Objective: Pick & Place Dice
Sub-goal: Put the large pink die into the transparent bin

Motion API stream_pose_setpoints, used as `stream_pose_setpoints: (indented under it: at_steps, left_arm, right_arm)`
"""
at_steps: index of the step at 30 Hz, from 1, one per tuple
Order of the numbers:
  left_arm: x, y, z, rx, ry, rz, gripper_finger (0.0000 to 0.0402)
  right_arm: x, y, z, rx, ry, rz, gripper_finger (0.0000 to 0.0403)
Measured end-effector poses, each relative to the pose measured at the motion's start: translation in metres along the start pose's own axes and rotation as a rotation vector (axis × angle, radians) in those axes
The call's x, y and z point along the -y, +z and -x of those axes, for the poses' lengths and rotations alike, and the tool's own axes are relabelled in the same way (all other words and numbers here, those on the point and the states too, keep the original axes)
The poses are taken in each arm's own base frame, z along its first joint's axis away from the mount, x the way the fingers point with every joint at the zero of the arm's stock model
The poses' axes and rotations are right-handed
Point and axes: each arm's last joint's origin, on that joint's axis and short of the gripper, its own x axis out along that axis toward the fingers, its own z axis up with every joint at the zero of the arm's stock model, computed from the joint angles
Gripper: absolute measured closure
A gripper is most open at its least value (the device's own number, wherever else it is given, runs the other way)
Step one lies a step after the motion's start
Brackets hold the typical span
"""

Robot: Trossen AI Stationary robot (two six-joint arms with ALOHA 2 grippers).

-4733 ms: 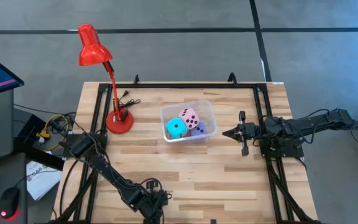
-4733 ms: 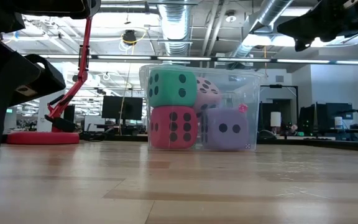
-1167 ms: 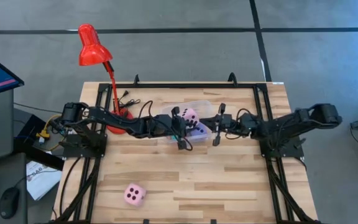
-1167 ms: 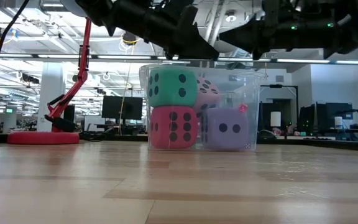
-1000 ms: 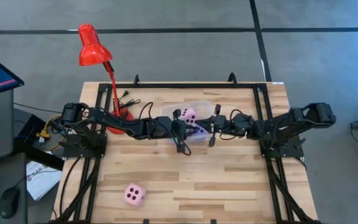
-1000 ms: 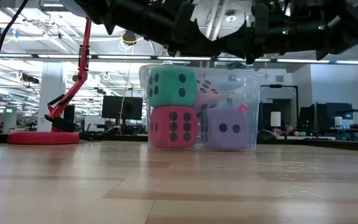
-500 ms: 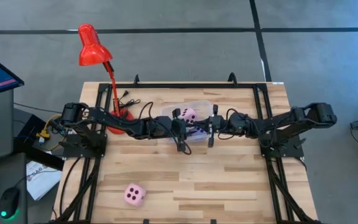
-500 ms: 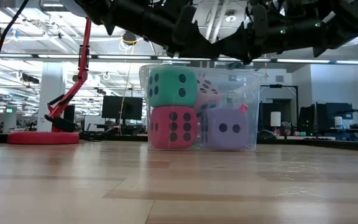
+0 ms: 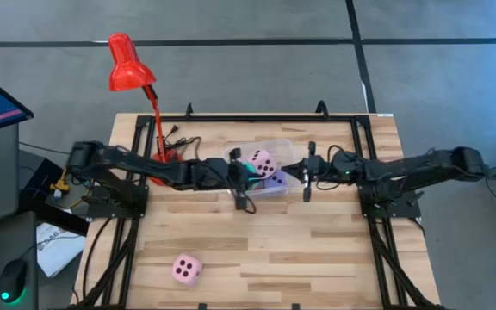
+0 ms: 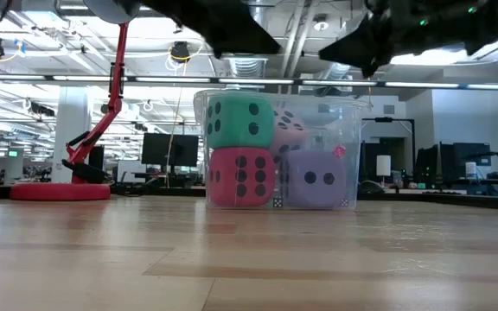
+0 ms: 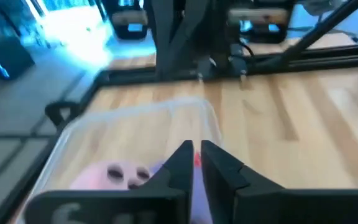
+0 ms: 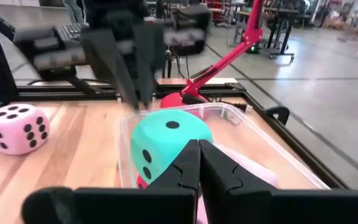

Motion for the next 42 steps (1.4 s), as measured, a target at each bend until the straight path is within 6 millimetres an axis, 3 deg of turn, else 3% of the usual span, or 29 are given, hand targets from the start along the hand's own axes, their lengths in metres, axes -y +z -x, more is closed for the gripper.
stream_pose_setpoints:
  at_steps: [8,16,25,33,42]
  left_arm:
    - [0.006,0.011,0.064,-0.06,-0.077,0.151,0.0398]
    - [0.033,-0.02,0.102,-0.097,-0.178,0.25,0.0401]
    - [0.055,-0.049,0.118,-0.12,-0.207,0.193,0.0401]
    - [0.069,-0.054,0.126,-0.126,-0.266,0.182,0.0401]
    - [0.091,-0.058,0.142,-0.325,-0.474,0.647,0.0401]
  right_arm:
    - [-0.01,0.011,0.025,0.009,0.066,-0.007,0.0403]
    - [-0.018,0.016,0.039,0.024,0.128,0.007,0.0403]
    - [-0.026,0.018,0.045,0.044,0.174,0.061,0.0403]
    - [-0.021,0.018,0.044,0.043,0.142,0.086,0.0403]
    - [-0.014,0.018,0.042,0.038,0.107,0.066,0.0403]
